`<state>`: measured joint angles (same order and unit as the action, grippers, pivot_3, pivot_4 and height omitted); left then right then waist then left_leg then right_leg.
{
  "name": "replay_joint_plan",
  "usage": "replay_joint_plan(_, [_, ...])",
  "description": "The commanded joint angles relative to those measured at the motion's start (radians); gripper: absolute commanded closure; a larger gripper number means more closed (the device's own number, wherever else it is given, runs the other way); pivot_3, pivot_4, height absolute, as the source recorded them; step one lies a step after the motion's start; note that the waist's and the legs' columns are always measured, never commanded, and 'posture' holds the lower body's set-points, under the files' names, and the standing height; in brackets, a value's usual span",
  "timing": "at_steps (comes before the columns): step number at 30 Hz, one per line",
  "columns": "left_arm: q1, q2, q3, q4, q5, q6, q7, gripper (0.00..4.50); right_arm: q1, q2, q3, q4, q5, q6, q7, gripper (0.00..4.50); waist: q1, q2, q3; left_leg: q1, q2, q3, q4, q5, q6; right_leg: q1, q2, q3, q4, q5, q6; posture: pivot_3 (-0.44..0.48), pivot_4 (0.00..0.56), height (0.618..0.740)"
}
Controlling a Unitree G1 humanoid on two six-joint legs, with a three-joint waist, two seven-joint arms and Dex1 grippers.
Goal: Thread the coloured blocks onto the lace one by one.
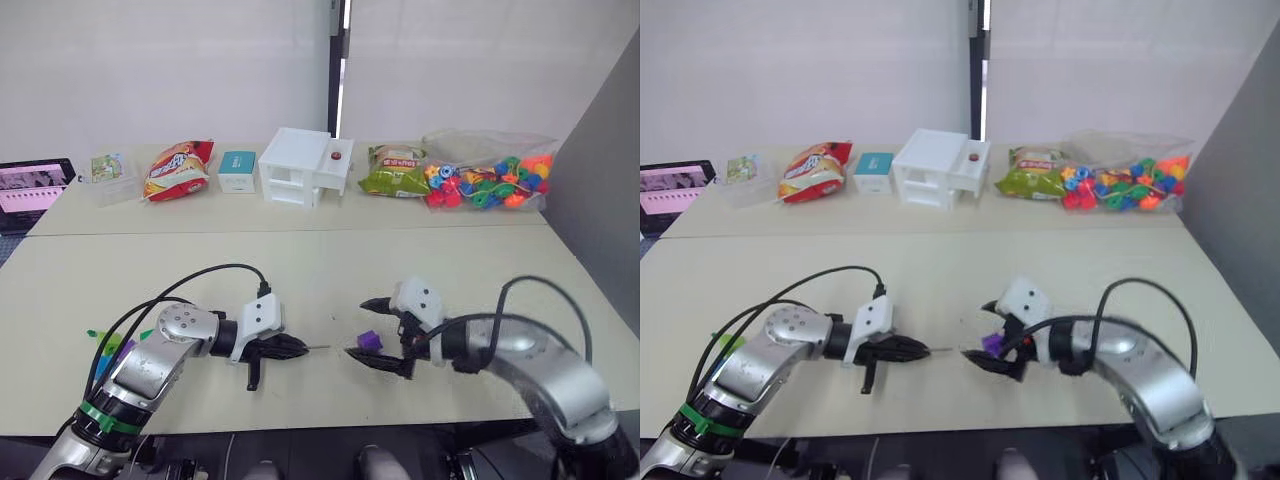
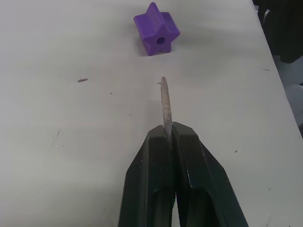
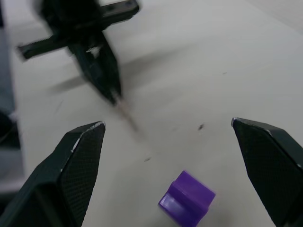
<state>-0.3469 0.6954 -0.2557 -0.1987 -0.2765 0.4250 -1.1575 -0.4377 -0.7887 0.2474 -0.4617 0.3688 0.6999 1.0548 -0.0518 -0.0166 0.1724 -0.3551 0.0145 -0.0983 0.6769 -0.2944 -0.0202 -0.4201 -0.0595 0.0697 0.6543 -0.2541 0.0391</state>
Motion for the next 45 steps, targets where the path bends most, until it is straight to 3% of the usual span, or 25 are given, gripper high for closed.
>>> replay_joint_plan(1, [-0.003, 0.002, 0.010, -0.033, -0.007, 0.006, 0.005, 4.50, -0.111, -0.027, 0.142, 0.172, -0.135, -0.255, 0.202, 0.01, 0.001, 0.000, 0.000, 0.000, 0.000, 0.000, -0.001, 0.000, 0.000, 0.000, 0.000, 0.000, -0.001, 0.000, 0.000, 0.000, 0.150, 0.740])
replay_joint_plan(5, [0.016, 0.007, 0.015, -0.060, -0.010, 0.015, 0.016, 4.50, -0.257, 0.026, 0.242, 0.393, -0.254, -0.499, 0.315, 0.01, -0.001, 0.000, 0.000, -0.001, 0.000, 0.000, 0.000, 0.000, 0.000, -0.001, 0.000, 0.000, 0.001, 0.000, 0.000, 0.000, 0.150, 0.740])
replay_joint_plan(10, [0.030, 0.013, 0.022, -0.078, -0.011, 0.024, 0.027, 4.50, -0.319, 0.064, 0.290, 0.557, -0.332, -0.697, 0.395, 0.01, 0.009, 0.000, 0.000, -0.002, 0.000, 0.000, 0.000, 0.000, 0.000, -0.002, -0.001, 0.000, 0.002, 0.000, 0.000, 0.000, 0.150, 0.740])
replay_joint_plan(19, [0.050, 0.025, 0.034, -0.107, -0.019, 0.038, 0.041, 4.50, -0.337, 0.110, 0.264, 0.670, -0.352, -0.802, 0.458, 0.01, 0.008, 0.000, 0.000, -0.002, 0.000, -0.001, 0.000, 0.000, 0.000, -0.002, -0.001, 0.000, 0.002, 0.000, 0.000, 0.000, 0.150, 0.740])
replay_joint_plan(28, [0.074, 0.026, 0.032, -0.139, -0.018, 0.041, 0.050, 4.50, -0.315, 0.140, 0.229, 0.752, -0.351, -0.831, 0.429, 3.00, 0.008, 0.000, 0.000, -0.002, 0.000, -0.001, 0.000, 0.000, 0.000, -0.002, -0.001, 0.000, 0.003, 0.000, 0.000, 0.000, 0.150, 0.740])
replay_joint_plan(30, [0.075, 0.026, 0.032, -0.139, -0.019, 0.041, 0.049, 4.50, -0.313, 0.143, 0.224, 0.759, -0.354, -0.833, 0.424, 3.12, 0.009, 0.000, 0.000, -0.002, 0.000, -0.001, 0.001, 0.000, 0.000, -0.002, -0.001, 0.000, 0.003, 0.000, 0.000, 0.000, 0.150, 0.740])
replay_joint_plan(34, [0.061, 0.021, 0.030, -0.137, -0.021, 0.047, 0.049, 4.50, -0.281, 0.156, 0.191, 0.704, -0.322, -0.765, 0.393, 3.12, 0.009, 0.000, 0.000, -0.002, 0.000, -0.001, 0.001, 0.000, 0.000, -0.002, -0.001, 0.000, 0.003, 0.000, 0.000, 0.000, 0.150, 0.740])
replay_joint_plan(40, [-0.010, 0.014, 0.008, -0.166, -0.009, 0.158, 0.086, 4.50, -0.174, 0.219, 0.178, 0.409, -0.343, -0.393, 0.219, 3.12, 0.007, 0.000, 0.000, -0.002, 0.000, -0.001, 0.001, 0.000, 0.000, -0.003, -0.001, 0.000, 0.005, 0.000, -0.001, 0.000, 0.150, 0.740])
replay_joint_plan(45, [-0.050, 0.047, -0.038, -0.184, 0.026, 0.206, 0.081, 4.50, -0.112, 0.242, 0.214, 0.324, -0.402, -0.239, 0.111, 3.12, 0.009, 0.000, 0.000, -0.002, -0.001, -0.001, 0.001, 0.000, 0.000, -0.003, -0.001, 0.000, 0.005, 0.000, 0.000, 0.000, 0.150, 0.740])
